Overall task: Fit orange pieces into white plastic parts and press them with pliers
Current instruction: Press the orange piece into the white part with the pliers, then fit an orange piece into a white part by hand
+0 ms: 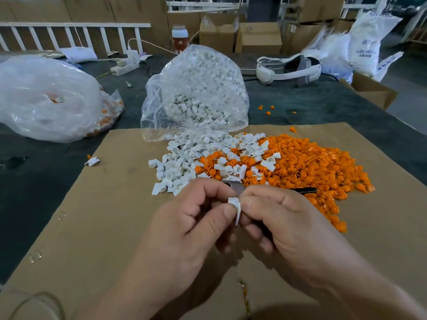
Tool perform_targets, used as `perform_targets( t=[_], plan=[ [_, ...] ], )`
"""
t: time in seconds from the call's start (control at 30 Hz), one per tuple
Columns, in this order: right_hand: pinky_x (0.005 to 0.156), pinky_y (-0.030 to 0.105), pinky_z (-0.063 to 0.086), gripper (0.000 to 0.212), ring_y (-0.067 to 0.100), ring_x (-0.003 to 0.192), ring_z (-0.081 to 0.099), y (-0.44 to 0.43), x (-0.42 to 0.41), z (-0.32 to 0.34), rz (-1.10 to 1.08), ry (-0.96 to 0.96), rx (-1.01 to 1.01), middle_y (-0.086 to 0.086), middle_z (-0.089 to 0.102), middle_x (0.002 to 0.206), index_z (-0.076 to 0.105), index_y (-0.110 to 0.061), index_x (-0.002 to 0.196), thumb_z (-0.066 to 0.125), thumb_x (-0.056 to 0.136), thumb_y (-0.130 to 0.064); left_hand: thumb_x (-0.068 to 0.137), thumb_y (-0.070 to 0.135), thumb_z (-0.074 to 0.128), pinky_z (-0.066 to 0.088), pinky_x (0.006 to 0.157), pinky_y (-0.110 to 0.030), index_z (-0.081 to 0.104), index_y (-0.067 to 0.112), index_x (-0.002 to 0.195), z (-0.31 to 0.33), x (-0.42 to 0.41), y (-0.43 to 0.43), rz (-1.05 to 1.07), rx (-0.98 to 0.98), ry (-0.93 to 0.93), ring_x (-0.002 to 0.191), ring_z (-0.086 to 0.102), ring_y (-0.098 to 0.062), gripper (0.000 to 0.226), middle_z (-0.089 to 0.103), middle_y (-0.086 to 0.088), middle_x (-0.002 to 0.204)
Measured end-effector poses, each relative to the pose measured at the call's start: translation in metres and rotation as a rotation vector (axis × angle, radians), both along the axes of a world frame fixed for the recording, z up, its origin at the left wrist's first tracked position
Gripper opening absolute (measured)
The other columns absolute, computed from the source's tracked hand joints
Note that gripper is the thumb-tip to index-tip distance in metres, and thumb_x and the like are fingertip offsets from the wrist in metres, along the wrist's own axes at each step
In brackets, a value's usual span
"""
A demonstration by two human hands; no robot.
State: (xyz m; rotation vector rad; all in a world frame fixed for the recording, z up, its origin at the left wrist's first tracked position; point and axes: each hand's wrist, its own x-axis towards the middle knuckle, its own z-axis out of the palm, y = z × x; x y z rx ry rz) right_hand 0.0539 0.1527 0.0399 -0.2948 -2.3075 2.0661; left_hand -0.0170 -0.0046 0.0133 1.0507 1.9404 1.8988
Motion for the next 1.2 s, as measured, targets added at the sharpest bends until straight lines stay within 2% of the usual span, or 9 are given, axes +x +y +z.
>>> perform_targets(
  t=[0.13, 0.23, 0.33, 0.5, 0.63, 0.77, 0.9, 1.03, 1.2],
  plan=[
    [0.045, 0.021, 0.037, 0.036, 0.005, 0.051, 0.046, -0.006, 0.003, -0.006, -0.018, 0.155, 0.401, -0.007, 0.054, 0.059, 0.054, -0.026, 0.069, 0.046, 0.093, -0.052, 0.087, 0.034, 0.066, 0.052, 0.052, -0.023, 0.068, 0.027, 0.086, 0.006, -0.006, 0.000, 0.197, 0.041, -0.134, 0.057, 0.064, -0.015, 0.008, 0.068, -0.001, 0.068],
    [0.063, 0.020, 0.042, 0.021, 0.006, 0.074, 0.053, -0.009, 0.005, -0.011, 0.060, 0.256, 0.813, -0.012, 0.054, 0.077, 0.051, -0.036, 0.087, 0.043, 0.091, -0.055, 0.097, 0.019, 0.060, 0.045, 0.042, -0.019, 0.065, 0.018, 0.072, 0.011, -0.034, -0.011, 0.453, 0.321, -0.530, 0.051, 0.053, -0.012, 0.025, 0.059, -0.002, 0.062],
    [0.063, 0.020, 0.036, 0.017, 0.007, 0.079, 0.047, -0.012, 0.003, -0.018, 0.136, 0.253, 1.051, -0.016, 0.045, 0.082, 0.048, -0.038, 0.108, 0.043, 0.096, -0.048, 0.100, 0.019, 0.056, 0.044, 0.046, -0.013, 0.055, 0.015, 0.081, 0.014, -0.060, -0.028, 0.565, 0.665, -0.879, 0.055, 0.051, -0.005, 0.019, 0.055, 0.005, 0.066],
    [0.061, 0.023, 0.037, 0.023, 0.010, 0.075, 0.045, -0.010, 0.002, -0.024, 0.135, 0.218, 1.182, -0.013, 0.041, 0.085, 0.037, -0.039, 0.116, 0.039, 0.096, -0.050, 0.101, 0.013, 0.055, 0.054, 0.065, -0.015, 0.058, 0.004, 0.099, 0.010, -0.074, -0.044, 0.742, 0.911, -1.022, 0.077, 0.065, -0.010, 0.009, 0.063, -0.004, 0.099],
    [0.046, 0.032, 0.032, 0.041, 0.018, 0.066, 0.046, -0.018, -0.003, -0.028, 0.209, 0.248, 1.308, -0.004, 0.040, 0.089, 0.023, -0.038, 0.134, 0.038, 0.098, -0.049, 0.100, 0.023, 0.059, 0.058, 0.063, -0.022, 0.051, 0.001, 0.123, 0.007, -0.074, -0.041, 0.747, 0.809, -1.035, 0.091, 0.071, -0.018, 0.032, 0.062, -0.014, 0.114],
    [0.042, 0.028, 0.020, 0.037, 0.020, 0.062, 0.042, -0.025, -0.010, -0.031, 0.259, 0.228, 1.375, 0.002, 0.033, 0.088, 0.025, -0.030, 0.136, 0.034, 0.102, -0.041, 0.096, 0.017, 0.061, 0.051, 0.058, -0.027, 0.065, 0.015, 0.101, 0.002, -0.061, -0.026, 0.784, 0.098, -0.631, 0.059, 0.061, -0.009, 0.006, 0.069, -0.002, 0.076],
    [0.040, 0.027, 0.029, 0.013, 0.016, 0.060, 0.046, -0.021, -0.011, -0.029, 0.259, 0.164, 1.373, -0.002, 0.038, 0.084, 0.052, -0.023, 0.101, 0.049, 0.098, -0.035, 0.093, 0.036, 0.065, 0.046, 0.077, -0.026, 0.066, 0.037, 0.115, -0.011, -0.041, -0.018, 0.612, -0.676, 0.248, 0.088, 0.058, 0.002, 0.023, 0.059, 0.017, 0.099],
    [0.048, 0.030, 0.046, 0.012, 0.015, 0.062, 0.047, -0.016, -0.010, -0.033, 0.269, 0.095, 1.376, -0.001, 0.044, 0.084, 0.049, -0.023, 0.095, 0.060, 0.093, -0.020, 0.089, 0.037, 0.068, 0.051, 0.085, -0.042, 0.069, 0.031, 0.117, -0.016, -0.036, -0.013, 0.549, -0.779, 0.463, 0.096, 0.058, -0.022, 0.028, 0.058, 0.003, 0.102],
    [0.049, 0.029, 0.039, 0.009, 0.016, 0.063, 0.045, -0.013, -0.011, -0.035, 0.275, 0.105, 1.403, -0.001, 0.041, 0.084, 0.048, -0.022, 0.103, 0.052, 0.097, -0.018, 0.088, 0.036, 0.069, 0.043, 0.072, -0.031, 0.067, 0.028, 0.096, -0.016, -0.035, -0.006, 0.555, -0.783, 0.604, 0.089, 0.053, -0.018, 0.012, 0.058, 0.007, 0.090]
  ],
)
